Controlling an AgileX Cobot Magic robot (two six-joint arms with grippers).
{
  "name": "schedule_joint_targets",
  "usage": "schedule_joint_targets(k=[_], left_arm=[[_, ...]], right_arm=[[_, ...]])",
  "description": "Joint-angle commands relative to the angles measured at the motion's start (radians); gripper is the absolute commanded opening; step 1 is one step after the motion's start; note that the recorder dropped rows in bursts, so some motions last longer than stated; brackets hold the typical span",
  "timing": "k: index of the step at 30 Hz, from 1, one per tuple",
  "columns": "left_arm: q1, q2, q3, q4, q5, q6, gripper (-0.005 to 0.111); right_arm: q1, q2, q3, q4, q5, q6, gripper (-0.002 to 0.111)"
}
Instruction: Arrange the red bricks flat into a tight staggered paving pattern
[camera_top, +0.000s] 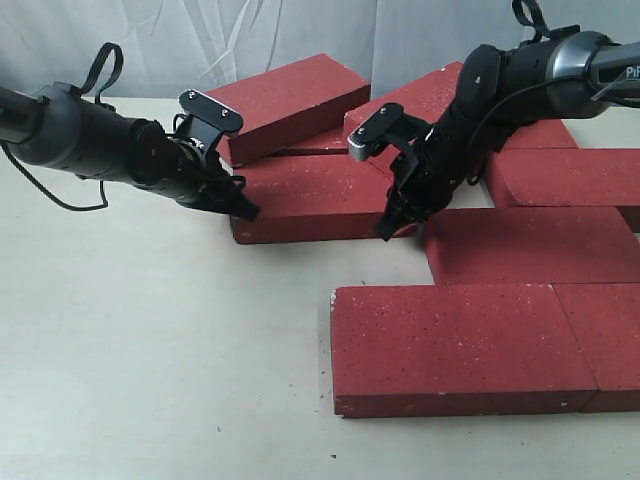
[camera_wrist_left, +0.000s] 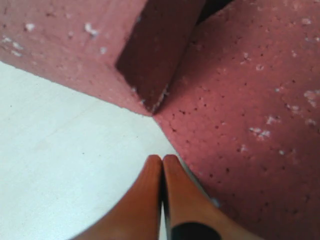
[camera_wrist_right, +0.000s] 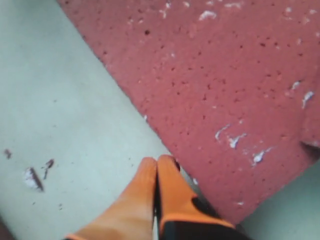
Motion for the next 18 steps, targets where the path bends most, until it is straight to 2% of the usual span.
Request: schedule_joint_targets(k=[1,7,13,18], left_arm=[[0.0,-0.012,-0.003,0.001,-0.006,-0.002,0.0],[0.0,-0.012,-0.003,0.001,-0.02,-0.002,0.0],[-0.015,-0.012,-0.003,-0.007,-0.032,-0.002,0.0],[-0.024,0.001,-0.003,-0.037,-0.094,-0.004,0.0]], right_arm=[[-0.006,-0.005,0.003,-0.017,-0.044,0.019,-0.001],[-0.006,-0.007,0.003,-0.005,0.037,0.019,-0.001],[-0.006,-0.044,0.003,0.096,0.065,0.01,-0.001],[-0.006,-0.035,0.003,0.101,0.121,0.008,-0.001]])
